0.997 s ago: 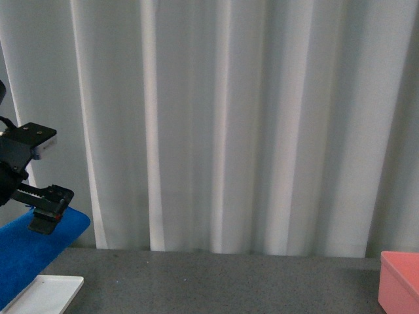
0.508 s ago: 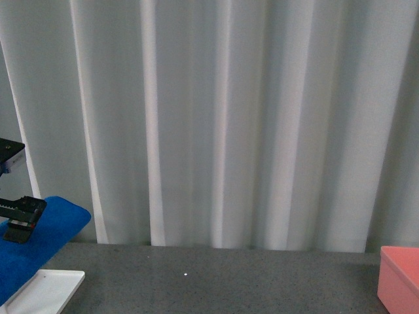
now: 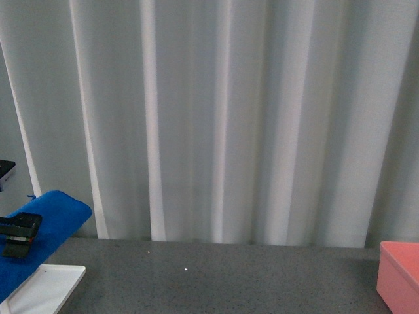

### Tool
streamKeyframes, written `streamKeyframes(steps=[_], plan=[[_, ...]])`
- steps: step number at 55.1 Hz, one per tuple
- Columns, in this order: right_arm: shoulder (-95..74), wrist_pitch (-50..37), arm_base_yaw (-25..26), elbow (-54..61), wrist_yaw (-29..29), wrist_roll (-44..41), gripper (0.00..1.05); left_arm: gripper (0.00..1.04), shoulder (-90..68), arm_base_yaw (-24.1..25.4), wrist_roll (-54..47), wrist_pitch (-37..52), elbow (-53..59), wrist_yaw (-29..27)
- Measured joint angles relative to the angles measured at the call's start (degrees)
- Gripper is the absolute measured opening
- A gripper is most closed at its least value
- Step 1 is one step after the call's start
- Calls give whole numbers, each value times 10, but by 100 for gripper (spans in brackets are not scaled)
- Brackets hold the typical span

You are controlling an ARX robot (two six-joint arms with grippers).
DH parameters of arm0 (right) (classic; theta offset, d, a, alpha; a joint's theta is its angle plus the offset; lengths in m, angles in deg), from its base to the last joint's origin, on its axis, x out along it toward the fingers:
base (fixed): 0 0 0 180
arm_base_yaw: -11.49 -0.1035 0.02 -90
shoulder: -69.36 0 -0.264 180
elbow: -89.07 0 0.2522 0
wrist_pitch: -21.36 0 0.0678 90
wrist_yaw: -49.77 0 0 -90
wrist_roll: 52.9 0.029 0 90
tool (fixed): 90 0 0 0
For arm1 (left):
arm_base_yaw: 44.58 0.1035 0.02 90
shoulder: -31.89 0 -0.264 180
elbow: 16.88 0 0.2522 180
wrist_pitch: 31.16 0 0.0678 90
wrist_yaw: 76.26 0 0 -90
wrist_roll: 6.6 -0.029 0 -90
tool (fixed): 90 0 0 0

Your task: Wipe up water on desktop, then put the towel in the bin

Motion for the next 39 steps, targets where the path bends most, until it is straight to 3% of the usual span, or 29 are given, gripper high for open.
streamKeyframes(steps=[5,30,36,39], plan=[[0,0,0,0,0,0,98,94,-1,0,15,-12,0,10],[0,0,0,0,0,0,98,20,27,-2,37,-28,13,48],[0,0,0,0,0,0,98,5,42,-2,37,-32,16,58],[0,0,0,0,0,0,98,5,49,-2,36,-32,17,60]])
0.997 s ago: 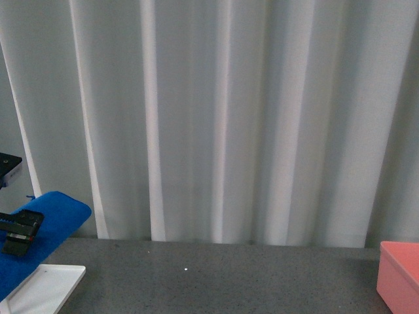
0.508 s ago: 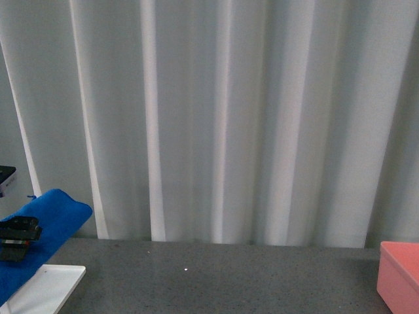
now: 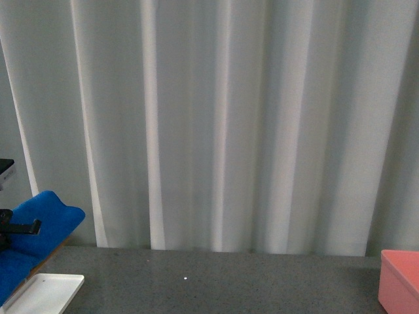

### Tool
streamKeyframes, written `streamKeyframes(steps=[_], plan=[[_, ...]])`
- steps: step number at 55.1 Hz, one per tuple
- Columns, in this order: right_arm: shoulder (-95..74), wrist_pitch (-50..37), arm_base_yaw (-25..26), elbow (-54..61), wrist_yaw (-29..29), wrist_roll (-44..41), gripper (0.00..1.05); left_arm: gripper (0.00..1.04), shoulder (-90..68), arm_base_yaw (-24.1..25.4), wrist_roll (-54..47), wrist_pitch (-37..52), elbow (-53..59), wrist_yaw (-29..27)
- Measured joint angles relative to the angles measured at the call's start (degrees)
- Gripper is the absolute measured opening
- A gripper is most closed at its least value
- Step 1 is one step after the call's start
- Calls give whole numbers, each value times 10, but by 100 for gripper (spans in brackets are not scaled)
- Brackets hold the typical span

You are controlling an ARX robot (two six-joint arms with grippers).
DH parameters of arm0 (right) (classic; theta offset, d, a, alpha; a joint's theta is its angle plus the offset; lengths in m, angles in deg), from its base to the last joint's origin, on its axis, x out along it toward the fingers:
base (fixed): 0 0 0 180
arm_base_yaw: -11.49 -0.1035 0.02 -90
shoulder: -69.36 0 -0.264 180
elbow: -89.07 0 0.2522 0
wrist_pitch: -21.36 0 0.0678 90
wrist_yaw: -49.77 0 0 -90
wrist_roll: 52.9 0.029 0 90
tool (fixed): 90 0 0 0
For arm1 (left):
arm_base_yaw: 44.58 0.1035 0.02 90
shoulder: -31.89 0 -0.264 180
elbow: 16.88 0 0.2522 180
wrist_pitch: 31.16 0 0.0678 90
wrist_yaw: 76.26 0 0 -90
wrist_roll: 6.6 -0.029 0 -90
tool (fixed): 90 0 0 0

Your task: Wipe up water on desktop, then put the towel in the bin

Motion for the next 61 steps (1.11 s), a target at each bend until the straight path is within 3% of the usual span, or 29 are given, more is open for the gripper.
streamKeyframes(steps=[13,21,27,33,41,51,61], plan=[[0,0,0,0,0,0,98,5,49,-1,0,-6,2,38],[0,0,0,0,0,0,98,5,123,-30,16,-9,31,128],[0,0,0,0,0,0,98,5,186,-76,24,-1,76,178],[0,0,0,0,0,0,98,5,266,-172,64,23,138,245],[0,0,0,0,0,0,98,5,310,-268,128,59,171,289],[0,0,0,0,0,0,98,5,287,-355,179,100,175,265],[0,0,0,0,0,0,98,5,227,-372,201,136,166,229]])
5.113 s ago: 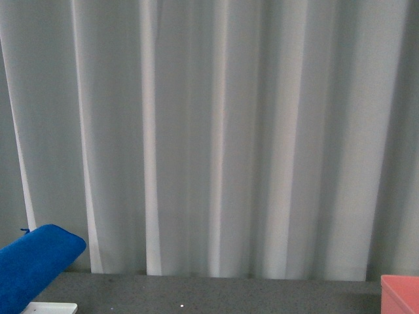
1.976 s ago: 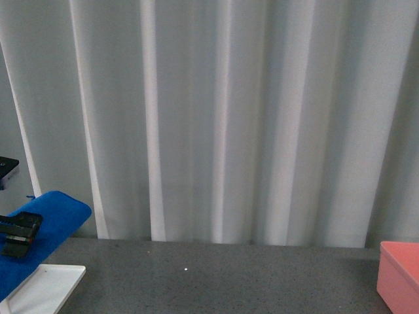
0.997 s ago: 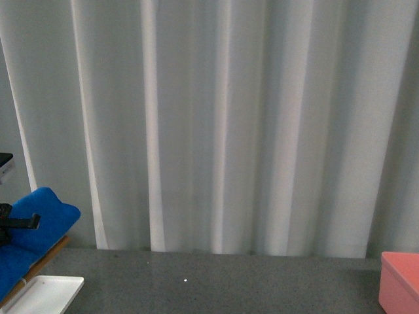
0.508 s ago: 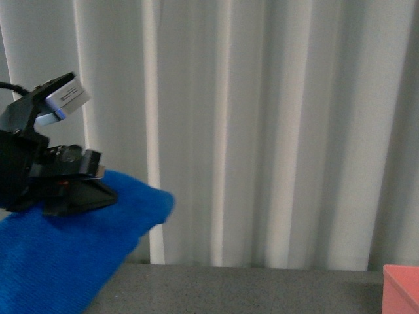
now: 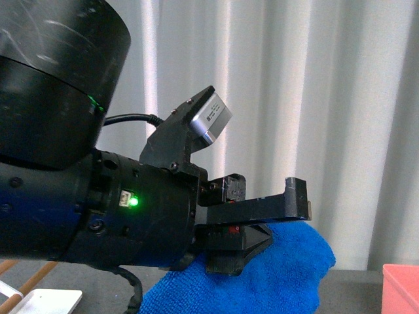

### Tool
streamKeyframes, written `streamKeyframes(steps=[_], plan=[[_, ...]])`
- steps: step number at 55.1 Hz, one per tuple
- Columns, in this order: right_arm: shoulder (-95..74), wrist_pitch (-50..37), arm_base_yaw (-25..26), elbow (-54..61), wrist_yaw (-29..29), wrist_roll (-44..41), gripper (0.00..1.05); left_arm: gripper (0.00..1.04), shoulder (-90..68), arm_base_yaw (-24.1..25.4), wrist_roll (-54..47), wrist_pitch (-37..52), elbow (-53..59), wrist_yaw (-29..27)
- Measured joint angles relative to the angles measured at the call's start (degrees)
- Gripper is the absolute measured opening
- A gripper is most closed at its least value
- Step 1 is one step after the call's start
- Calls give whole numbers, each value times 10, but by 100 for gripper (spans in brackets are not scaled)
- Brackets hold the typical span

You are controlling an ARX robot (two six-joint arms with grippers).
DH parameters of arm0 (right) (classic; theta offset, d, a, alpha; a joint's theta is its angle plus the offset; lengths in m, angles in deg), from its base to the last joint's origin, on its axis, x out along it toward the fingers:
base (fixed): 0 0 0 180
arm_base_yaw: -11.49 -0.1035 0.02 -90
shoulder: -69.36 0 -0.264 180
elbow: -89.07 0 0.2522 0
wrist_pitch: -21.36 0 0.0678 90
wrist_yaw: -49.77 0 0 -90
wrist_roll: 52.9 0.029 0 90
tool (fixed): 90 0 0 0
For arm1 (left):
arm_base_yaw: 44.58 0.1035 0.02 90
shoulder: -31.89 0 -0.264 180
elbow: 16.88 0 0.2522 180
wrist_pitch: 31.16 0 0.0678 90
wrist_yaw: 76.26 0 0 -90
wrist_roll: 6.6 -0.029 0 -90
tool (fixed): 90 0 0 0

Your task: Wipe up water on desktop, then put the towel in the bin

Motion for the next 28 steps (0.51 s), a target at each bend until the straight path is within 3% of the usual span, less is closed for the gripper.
streamKeyframes(steps=[24,26,28], plan=[[0,0,0,0,0,0,98,5,-16,2,12,9,-20,-21],[-2,3,1,-1,5,-3,98,5,-16,2,12,9,-20,-21],[-33,70,15,-25,49,-33,98,5,-16,2,12,9,-20,-21]])
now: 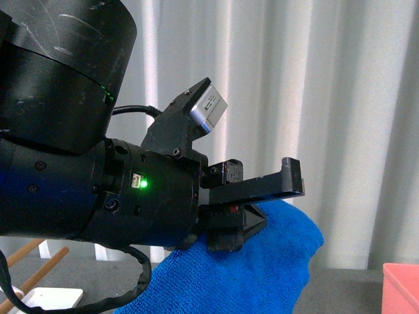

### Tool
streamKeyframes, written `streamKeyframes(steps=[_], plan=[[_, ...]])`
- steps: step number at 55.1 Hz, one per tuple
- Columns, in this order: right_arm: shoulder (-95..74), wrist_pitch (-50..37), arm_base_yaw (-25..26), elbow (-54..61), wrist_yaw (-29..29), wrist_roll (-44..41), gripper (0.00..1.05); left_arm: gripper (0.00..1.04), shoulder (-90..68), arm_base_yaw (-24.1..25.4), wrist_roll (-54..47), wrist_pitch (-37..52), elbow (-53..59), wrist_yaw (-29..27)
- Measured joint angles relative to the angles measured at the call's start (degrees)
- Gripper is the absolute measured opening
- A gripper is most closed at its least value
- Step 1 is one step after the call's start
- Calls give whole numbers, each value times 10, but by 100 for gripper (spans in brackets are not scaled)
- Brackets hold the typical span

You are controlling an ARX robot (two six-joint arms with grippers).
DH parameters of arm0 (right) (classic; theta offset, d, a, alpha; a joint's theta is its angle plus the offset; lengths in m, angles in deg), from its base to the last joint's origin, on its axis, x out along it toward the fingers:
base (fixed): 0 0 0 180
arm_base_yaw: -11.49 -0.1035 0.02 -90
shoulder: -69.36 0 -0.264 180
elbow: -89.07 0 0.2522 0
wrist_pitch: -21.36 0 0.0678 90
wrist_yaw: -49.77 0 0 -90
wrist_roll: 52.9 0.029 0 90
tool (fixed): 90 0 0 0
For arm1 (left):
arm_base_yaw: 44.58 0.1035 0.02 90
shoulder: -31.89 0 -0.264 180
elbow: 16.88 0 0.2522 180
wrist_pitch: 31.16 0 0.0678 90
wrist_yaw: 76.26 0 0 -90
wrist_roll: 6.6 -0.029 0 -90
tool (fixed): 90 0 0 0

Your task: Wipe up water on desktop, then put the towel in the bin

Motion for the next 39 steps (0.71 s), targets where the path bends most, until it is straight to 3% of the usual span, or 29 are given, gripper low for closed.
streamKeyframes(steps=[4,10,14,20,28,39], plan=[[-94,80,28,-37,76,-56,98,5,0,0,0,0,0,-1],[-191,79,40,-43,170,-143,98,5,0,0,0,0,0,0],[-254,42,30,-45,232,-199,98,5,0,0,0,-1,0,0],[-400,-76,-9,-73,264,-227,98,5,0,2,0,-1,0,-1],[-613,-284,-49,-113,318,-154,98,5,0,1,0,-1,0,0],[-711,-442,-106,-145,374,3,98,5,0,2,0,-1,0,0]])
